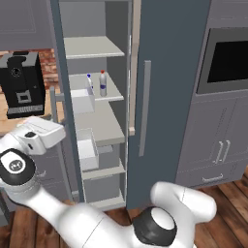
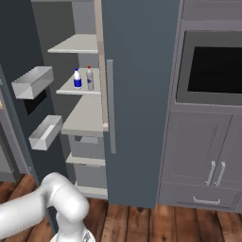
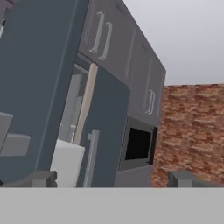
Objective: Take the bottled waters from the counter and place them in the freezer to freeze. Close the freezer door after placing the bottles.
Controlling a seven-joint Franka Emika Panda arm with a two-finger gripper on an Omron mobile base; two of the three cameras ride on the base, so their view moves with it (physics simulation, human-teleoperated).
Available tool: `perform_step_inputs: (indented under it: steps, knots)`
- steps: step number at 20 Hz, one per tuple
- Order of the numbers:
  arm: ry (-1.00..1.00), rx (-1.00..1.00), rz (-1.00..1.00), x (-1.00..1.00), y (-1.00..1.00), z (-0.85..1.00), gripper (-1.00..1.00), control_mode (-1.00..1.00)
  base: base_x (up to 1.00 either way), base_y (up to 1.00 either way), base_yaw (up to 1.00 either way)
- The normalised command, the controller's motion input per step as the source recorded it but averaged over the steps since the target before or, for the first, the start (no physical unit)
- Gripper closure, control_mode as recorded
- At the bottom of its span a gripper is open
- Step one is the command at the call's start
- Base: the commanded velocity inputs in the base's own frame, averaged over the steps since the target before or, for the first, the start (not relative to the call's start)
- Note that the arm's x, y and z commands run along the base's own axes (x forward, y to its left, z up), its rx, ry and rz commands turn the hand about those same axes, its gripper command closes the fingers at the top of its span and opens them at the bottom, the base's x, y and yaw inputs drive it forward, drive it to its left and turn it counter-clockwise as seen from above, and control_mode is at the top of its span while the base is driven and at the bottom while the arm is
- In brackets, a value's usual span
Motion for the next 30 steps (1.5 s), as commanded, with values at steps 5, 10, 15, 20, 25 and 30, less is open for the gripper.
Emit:
perform_step_inputs:
  steps: [5, 10, 15, 20, 25, 30]
  knots:
    - [0.15, -0.06, -0.01, 0.60, 0.02, -0.07, -1.00, -1.00, 0.00, 0.00, 0.00]
    - [0.12, -0.05, 0.00, 0.39, 0.00, -0.35, -1.00, -1.00, 0.00, 0.00, 0.00]
    - [0.06, -0.06, 0.00, 0.32, 0.00, -0.36, -1.00, -1.00, 0.00, 0.00, 0.00]
    - [0.00, -0.11, 0.00, 0.36, -0.02, -0.22, -1.00, -1.00, 0.00, 0.00, 0.00]
    - [0.00, -0.07, 0.00, 0.38, -0.02, -0.10, -1.00, -1.00, 0.00, 0.00, 0.00]
    - [0.00, 0.00, 0.00, 0.11, -0.14, 0.00, -1.00, -1.00, 0.00, 0.00, 0.00]
